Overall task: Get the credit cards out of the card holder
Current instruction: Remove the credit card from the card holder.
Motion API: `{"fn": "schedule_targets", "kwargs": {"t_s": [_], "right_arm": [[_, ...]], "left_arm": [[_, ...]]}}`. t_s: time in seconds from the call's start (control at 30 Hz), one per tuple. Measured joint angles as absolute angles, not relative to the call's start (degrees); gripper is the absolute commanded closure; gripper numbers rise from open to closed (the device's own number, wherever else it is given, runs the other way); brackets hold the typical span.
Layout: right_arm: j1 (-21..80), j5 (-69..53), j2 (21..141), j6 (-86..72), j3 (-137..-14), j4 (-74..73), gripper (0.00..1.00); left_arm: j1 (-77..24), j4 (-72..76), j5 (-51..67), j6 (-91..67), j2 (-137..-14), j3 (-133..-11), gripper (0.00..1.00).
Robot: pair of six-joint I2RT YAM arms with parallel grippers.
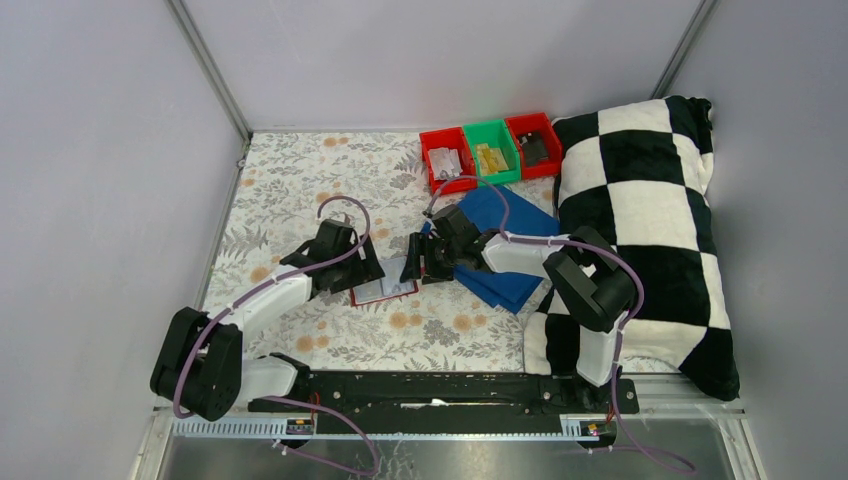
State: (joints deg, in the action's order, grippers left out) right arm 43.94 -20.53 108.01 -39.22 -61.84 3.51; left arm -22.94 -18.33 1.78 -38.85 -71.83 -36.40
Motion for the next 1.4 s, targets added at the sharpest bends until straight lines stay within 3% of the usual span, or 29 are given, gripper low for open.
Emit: {"fn": "schedule_targets", "kwargs": {"t_s": [0.57,1.4], "right_arm": [[43.7,-20.3,111.8,-41.1,-64.1,3.6,0.6],[43.2,-20.8,112.4,-44.6,-62.4,7.4,0.61]], "left_arm": [[-22.9,-18.6,3.2,-38.5,-74.9,-36.4,0.22],[-23.4,-18.7,6.2,-39.6,-69.5,-36.4,0.22]]}}
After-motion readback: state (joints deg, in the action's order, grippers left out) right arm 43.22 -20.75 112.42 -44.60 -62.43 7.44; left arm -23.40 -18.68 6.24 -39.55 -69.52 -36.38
